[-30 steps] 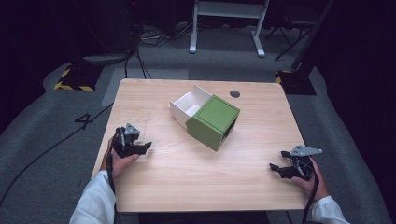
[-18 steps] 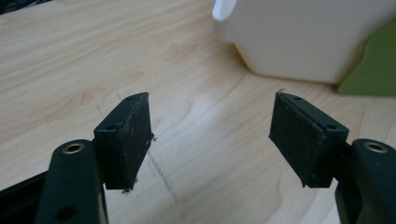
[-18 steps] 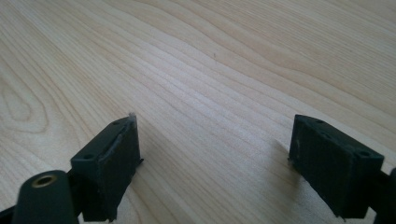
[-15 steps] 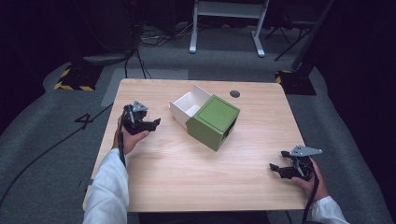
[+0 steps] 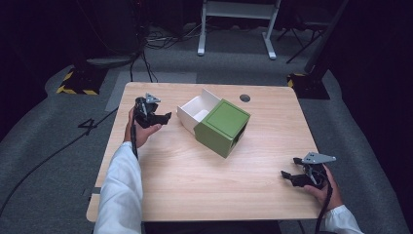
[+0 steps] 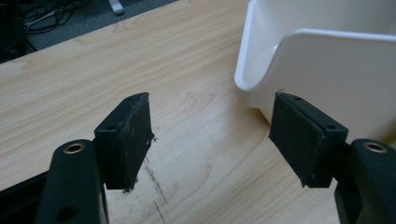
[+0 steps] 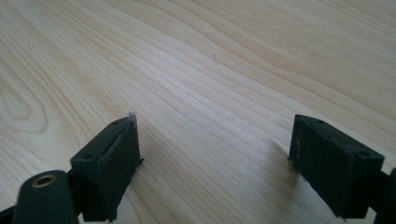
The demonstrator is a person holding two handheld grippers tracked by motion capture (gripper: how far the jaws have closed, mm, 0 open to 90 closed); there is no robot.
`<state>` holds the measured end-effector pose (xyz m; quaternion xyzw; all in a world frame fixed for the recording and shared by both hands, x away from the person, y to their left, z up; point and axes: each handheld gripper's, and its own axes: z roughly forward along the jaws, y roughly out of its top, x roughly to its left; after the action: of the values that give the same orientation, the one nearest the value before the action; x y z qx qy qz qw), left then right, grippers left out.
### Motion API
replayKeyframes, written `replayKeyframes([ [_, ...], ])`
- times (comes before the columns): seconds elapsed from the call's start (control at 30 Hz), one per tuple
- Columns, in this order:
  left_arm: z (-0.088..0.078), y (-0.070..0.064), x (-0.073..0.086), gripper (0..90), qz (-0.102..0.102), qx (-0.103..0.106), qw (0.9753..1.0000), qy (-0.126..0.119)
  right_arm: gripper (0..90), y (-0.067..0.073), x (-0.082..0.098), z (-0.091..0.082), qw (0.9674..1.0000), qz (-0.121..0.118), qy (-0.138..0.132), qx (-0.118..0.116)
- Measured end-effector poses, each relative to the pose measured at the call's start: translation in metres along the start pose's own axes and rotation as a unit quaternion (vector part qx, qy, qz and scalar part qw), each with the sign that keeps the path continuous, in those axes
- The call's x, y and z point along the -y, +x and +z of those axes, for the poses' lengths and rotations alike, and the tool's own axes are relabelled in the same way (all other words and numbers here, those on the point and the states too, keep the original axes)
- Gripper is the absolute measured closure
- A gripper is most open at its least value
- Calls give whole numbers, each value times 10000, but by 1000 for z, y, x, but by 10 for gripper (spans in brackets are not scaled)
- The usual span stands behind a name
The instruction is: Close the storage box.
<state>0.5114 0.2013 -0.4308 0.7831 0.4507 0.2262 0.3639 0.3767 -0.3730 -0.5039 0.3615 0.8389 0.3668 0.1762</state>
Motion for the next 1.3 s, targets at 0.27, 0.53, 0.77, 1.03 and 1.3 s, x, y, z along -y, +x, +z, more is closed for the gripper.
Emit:
replayKeyframes([
  [0.27, 17, 1, -10, 278, -73, 252, 9997, 30, 162, 1, 0, 0, 10000, -26, -14, 23],
  [0.53, 26, -10, -11, 277, -3, 505, 9986, 141, 162, 1, 0, 0, 10000, -38, -22, 42],
  [0.77, 33, -19, -9, 279, 147, 764, 9965, 320, 162, 1, 0, 0, 10000, -37, -21, 41],
  [1.03, 28, -9, -8, 306, 141, 551, 9980, 257, 162, 1, 0, 0, 10000, -38, -22, 42],
  [1.3, 30, 7, -9, 295, -212, 35, 9997, 98, 162, 1, 0, 0, 10000, -42, -24, 48],
])
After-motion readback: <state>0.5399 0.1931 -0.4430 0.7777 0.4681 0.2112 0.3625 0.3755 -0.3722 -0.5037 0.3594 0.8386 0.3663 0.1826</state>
